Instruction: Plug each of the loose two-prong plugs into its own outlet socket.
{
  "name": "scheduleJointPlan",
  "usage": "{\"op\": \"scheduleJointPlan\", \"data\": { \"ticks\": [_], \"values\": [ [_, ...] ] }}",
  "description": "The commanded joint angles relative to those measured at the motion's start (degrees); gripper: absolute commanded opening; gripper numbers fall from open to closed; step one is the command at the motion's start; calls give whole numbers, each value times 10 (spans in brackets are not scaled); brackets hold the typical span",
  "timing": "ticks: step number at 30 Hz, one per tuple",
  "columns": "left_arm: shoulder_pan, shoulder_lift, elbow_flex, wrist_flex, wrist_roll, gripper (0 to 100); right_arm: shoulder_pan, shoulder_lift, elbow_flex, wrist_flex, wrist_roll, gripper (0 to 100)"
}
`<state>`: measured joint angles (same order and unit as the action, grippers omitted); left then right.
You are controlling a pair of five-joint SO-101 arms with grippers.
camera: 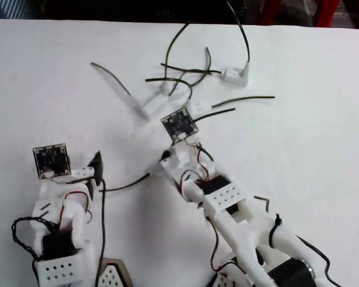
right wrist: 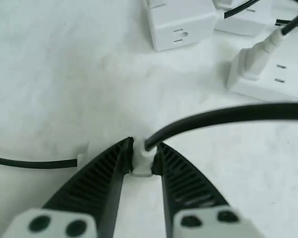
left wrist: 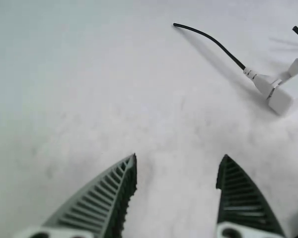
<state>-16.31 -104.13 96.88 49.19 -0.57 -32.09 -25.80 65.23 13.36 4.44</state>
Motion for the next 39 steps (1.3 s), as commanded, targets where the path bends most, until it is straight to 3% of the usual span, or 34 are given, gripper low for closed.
{"op": "scheduleJointPlan", "data": {
  "ticks": [1, 39],
  "values": [
    [-5, -5, -2, -1, -4, 260, 6, 2, -24, -7, -3, 17],
    [-5, -5, -2, 1, -4, 260, 22, 4, -25, 15, 1, 17]
  ]
}}
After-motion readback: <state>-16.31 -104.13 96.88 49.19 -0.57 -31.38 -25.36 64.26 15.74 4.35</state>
